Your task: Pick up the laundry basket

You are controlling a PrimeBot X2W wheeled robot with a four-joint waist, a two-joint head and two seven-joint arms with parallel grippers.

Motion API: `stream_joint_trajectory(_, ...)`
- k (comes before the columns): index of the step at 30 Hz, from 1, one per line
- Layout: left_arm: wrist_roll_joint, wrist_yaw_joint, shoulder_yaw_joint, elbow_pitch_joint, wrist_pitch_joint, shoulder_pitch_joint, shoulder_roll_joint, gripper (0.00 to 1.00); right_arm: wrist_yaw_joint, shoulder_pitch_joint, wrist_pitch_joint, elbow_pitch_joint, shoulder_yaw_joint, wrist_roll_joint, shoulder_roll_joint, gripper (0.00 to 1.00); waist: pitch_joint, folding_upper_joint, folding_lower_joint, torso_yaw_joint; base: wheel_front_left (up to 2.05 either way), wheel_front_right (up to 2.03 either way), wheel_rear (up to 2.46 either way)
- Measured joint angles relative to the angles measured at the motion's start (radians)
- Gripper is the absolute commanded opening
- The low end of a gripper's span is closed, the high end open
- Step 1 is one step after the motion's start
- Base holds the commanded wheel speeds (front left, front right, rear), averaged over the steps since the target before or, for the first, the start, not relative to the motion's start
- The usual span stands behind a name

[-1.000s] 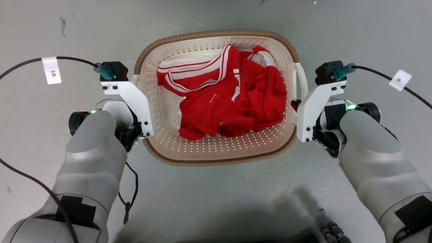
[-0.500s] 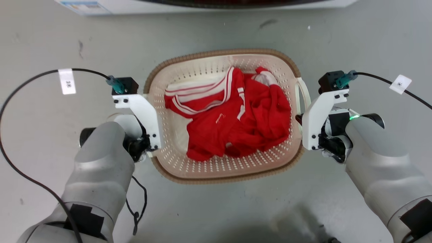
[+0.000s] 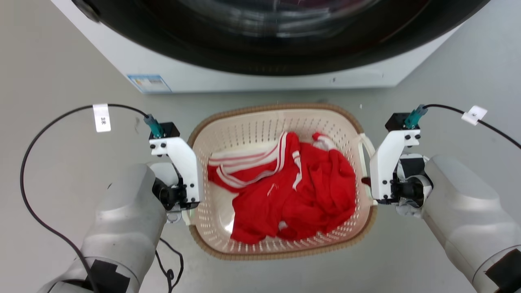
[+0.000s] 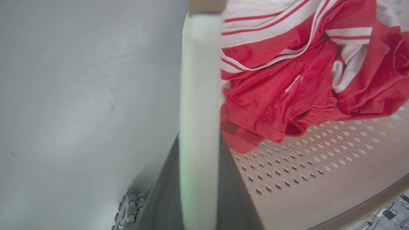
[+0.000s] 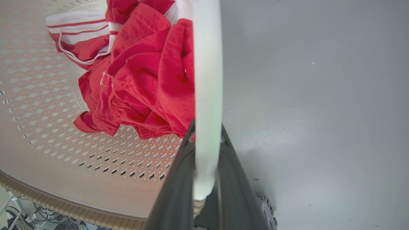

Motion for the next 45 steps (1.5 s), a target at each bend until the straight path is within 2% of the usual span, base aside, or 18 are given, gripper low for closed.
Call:
stream_joint_trajectory(7,-0.037,-0.001,-0.027,0.001,0.064,0.032,0.020,0.00,0.000,0.012,0.118,0.029,0.007,0.052,0.016,0.00,-0.137,0.0001,-0.0001,0.008,0.00,0.00,0.00)
stream_joint_trajectory(21,-0.093,-0.001,-0.068,0.007,0.120,0.104,0.030,0.00,0.000,0.041,0.267,0.113,0.019,0.079,0.058,0.00,-0.341,0.0000,-0.0002,0.009,0.00,0.00,0.00)
stream_joint_trajectory(33,-0.139,-0.001,-0.100,0.007,0.151,0.184,0.030,0.00,0.000,0.106,0.306,0.135,0.018,0.074,0.071,0.00,-0.462,0.0000,-0.0002,0.004,0.00,0.00,0.00)
stream_joint_trajectory(45,-0.170,-0.001,-0.127,0.006,0.164,0.231,0.022,0.00,0.000,0.150,0.312,0.138,-0.001,0.055,0.072,0.00,-0.497,0.0000,-0.0001,0.006,0.00,0.00,0.00)
